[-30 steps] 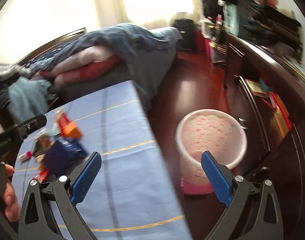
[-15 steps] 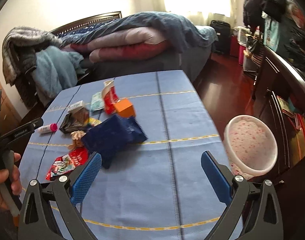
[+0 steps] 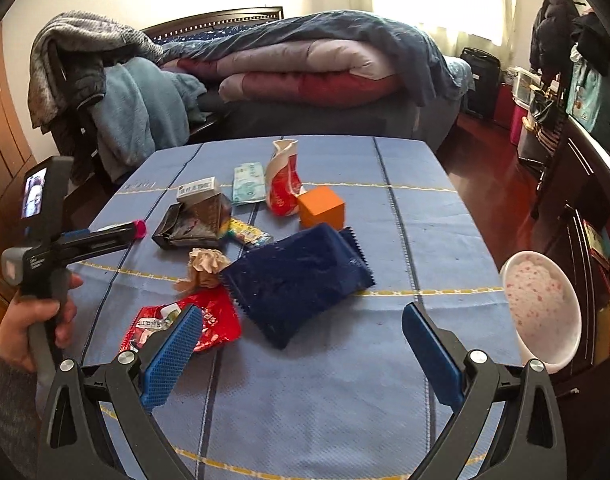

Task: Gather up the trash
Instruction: 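Move both tools back over the table toward the remaining trash, then grasp the pink-capped glue stick with the left tool while the right tool grasps the red wrapper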

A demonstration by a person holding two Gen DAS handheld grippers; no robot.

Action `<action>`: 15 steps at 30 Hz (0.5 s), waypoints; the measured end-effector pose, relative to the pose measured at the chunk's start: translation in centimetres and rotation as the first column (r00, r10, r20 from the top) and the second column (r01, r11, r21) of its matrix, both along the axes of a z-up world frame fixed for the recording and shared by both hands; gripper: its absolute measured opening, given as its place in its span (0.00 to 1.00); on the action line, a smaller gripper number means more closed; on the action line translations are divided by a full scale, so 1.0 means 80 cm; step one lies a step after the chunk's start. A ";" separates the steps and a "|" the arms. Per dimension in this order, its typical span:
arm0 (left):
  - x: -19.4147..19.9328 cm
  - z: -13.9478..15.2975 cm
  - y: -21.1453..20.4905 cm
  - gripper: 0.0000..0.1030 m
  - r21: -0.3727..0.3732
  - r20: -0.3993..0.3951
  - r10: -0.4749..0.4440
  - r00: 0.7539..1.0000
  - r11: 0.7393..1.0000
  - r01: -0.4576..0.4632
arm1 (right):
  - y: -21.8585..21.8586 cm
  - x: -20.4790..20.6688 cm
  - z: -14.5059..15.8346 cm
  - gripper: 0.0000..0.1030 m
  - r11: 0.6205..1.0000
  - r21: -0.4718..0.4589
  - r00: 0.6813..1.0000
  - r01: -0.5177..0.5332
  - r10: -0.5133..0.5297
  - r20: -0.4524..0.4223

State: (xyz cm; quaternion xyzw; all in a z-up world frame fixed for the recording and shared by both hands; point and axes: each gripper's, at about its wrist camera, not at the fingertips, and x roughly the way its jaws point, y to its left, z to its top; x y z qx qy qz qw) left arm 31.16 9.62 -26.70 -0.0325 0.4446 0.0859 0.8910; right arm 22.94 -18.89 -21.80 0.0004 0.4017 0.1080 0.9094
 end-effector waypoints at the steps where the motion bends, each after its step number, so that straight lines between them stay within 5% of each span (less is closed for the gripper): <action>1: 0.003 -0.001 -0.001 0.96 -0.005 -0.001 -0.007 1.000 1.000 0.007 | 0.002 0.002 -0.002 0.96 1.000 -0.002 1.000 -0.003 0.003 -0.004; 15: 0.018 -0.012 -0.003 0.95 -0.047 0.016 -0.024 1.000 0.999 0.025 | 0.020 0.007 -0.010 0.96 1.000 -0.009 0.999 -0.030 0.030 -0.023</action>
